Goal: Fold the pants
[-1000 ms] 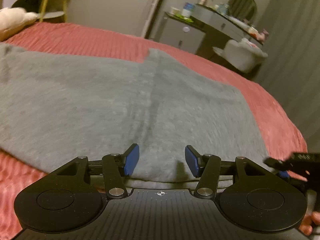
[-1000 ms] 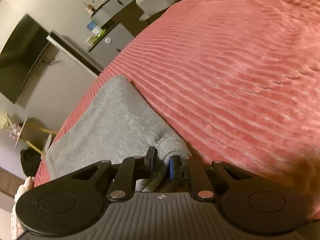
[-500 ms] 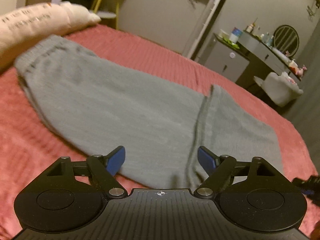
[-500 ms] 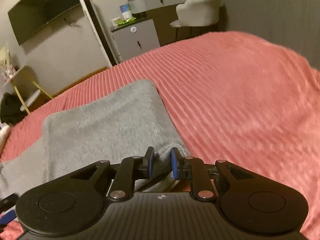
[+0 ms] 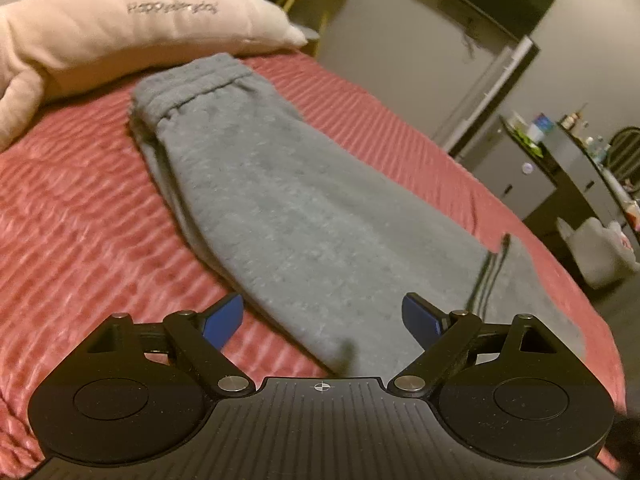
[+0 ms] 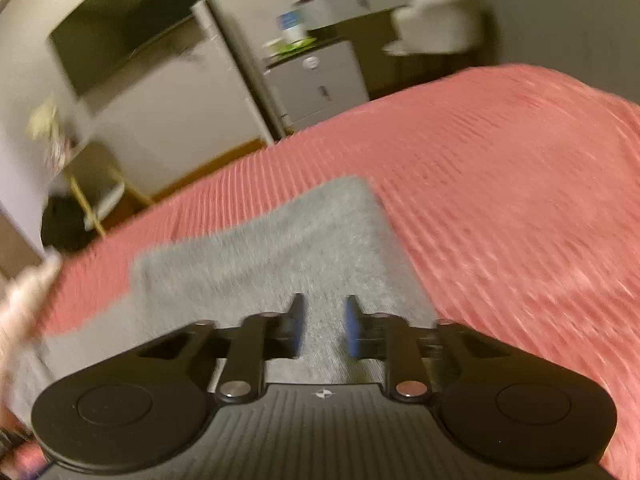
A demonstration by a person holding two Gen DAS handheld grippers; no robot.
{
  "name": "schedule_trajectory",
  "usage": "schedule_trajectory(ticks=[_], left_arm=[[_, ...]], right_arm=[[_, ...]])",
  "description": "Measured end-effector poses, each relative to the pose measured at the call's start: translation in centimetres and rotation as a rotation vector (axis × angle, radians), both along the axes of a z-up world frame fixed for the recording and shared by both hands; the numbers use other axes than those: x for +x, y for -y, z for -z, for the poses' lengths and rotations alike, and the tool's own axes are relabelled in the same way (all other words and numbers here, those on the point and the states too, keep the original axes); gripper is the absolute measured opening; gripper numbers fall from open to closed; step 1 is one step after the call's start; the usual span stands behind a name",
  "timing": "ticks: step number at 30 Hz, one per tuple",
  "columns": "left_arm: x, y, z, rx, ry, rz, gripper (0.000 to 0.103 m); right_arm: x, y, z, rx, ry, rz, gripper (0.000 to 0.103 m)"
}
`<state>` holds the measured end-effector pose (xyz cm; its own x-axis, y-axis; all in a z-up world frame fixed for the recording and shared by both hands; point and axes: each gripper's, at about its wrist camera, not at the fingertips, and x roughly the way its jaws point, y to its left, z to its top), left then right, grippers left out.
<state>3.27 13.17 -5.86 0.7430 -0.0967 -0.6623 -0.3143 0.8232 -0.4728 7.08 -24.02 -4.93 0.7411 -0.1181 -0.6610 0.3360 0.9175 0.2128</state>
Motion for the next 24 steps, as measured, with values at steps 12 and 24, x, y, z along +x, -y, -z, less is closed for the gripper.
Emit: schedule_trajectory(ticks=[12,24], left_arm=[[0.9,-2.0,1.6,-0.066,-0.074,-0.073,0.09],[4.1,-9.8,2.4,-0.091,-0.012,-0.141,0.083]], right_arm=[[-2.5,0.6,2.0,-0.096,0.051,0.068,0.004],[-5.0,-0.1,0.4,-0.083,0.049,0.041,0.055]])
